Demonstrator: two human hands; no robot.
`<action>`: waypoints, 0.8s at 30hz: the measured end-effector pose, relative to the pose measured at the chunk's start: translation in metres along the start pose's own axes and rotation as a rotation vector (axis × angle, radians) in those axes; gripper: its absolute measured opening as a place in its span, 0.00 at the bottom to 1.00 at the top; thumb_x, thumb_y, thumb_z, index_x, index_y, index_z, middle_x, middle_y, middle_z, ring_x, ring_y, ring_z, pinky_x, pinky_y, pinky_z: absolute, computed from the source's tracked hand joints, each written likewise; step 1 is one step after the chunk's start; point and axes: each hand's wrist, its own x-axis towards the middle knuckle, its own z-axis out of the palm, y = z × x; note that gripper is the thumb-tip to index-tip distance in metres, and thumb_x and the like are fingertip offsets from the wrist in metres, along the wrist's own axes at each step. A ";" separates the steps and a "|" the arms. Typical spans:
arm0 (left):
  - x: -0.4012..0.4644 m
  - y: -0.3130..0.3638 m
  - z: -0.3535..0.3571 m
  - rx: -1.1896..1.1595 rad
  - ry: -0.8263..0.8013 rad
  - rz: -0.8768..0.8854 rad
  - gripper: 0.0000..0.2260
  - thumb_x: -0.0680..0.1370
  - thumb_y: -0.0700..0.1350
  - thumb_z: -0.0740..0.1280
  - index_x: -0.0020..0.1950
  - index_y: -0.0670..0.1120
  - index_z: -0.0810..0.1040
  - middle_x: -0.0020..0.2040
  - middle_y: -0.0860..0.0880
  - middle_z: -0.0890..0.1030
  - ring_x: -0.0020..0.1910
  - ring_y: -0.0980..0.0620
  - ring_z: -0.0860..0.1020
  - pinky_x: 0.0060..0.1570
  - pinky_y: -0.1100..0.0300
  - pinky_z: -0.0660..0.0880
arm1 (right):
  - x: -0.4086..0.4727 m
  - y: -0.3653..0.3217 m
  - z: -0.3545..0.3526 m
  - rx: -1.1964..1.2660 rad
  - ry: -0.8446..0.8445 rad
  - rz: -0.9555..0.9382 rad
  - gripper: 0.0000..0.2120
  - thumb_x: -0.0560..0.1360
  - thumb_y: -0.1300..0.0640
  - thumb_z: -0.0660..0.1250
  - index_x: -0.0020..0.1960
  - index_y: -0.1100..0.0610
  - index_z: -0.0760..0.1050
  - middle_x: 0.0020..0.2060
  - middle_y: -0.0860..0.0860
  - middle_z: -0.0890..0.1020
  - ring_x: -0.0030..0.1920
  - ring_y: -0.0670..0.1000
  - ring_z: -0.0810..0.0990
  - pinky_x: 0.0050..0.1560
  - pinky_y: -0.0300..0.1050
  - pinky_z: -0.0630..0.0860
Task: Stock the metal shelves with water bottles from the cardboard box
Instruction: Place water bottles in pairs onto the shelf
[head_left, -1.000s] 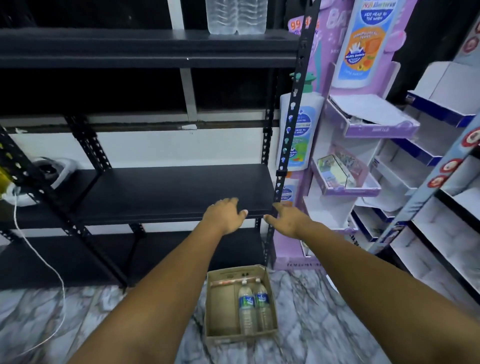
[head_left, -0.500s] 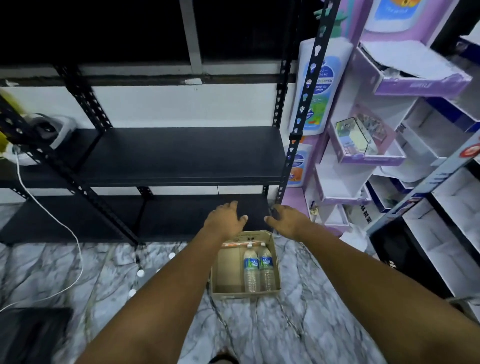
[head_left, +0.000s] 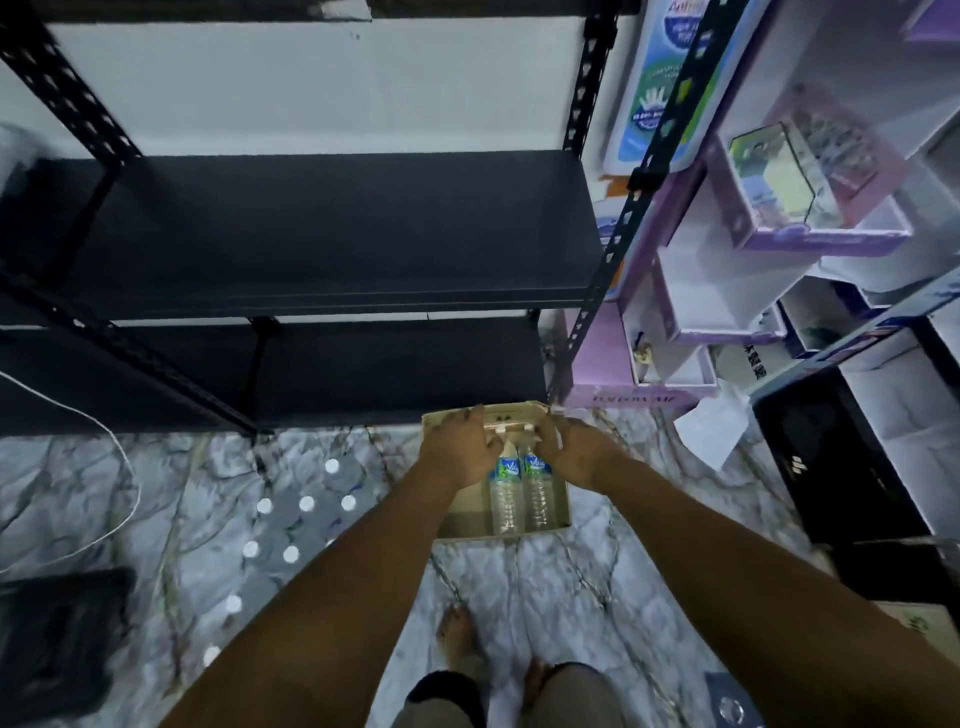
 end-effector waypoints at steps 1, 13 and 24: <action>0.009 -0.004 0.010 0.003 -0.008 -0.004 0.27 0.81 0.55 0.58 0.77 0.43 0.58 0.72 0.41 0.68 0.70 0.41 0.68 0.67 0.50 0.68 | 0.013 0.004 0.009 0.011 -0.017 0.005 0.33 0.75 0.36 0.57 0.74 0.52 0.61 0.70 0.56 0.70 0.67 0.59 0.71 0.65 0.52 0.70; 0.157 -0.066 0.193 -0.006 -0.067 -0.050 0.27 0.82 0.55 0.58 0.77 0.43 0.58 0.72 0.42 0.68 0.71 0.43 0.66 0.68 0.52 0.65 | 0.193 0.104 0.151 0.073 -0.033 -0.018 0.29 0.77 0.41 0.60 0.74 0.52 0.61 0.64 0.57 0.75 0.60 0.58 0.76 0.59 0.52 0.75; 0.303 -0.132 0.366 -0.065 -0.037 -0.056 0.28 0.82 0.55 0.58 0.77 0.43 0.57 0.72 0.41 0.68 0.70 0.43 0.66 0.67 0.50 0.67 | 0.366 0.180 0.283 0.062 0.041 0.012 0.31 0.77 0.42 0.62 0.75 0.55 0.60 0.67 0.58 0.74 0.65 0.58 0.73 0.64 0.49 0.71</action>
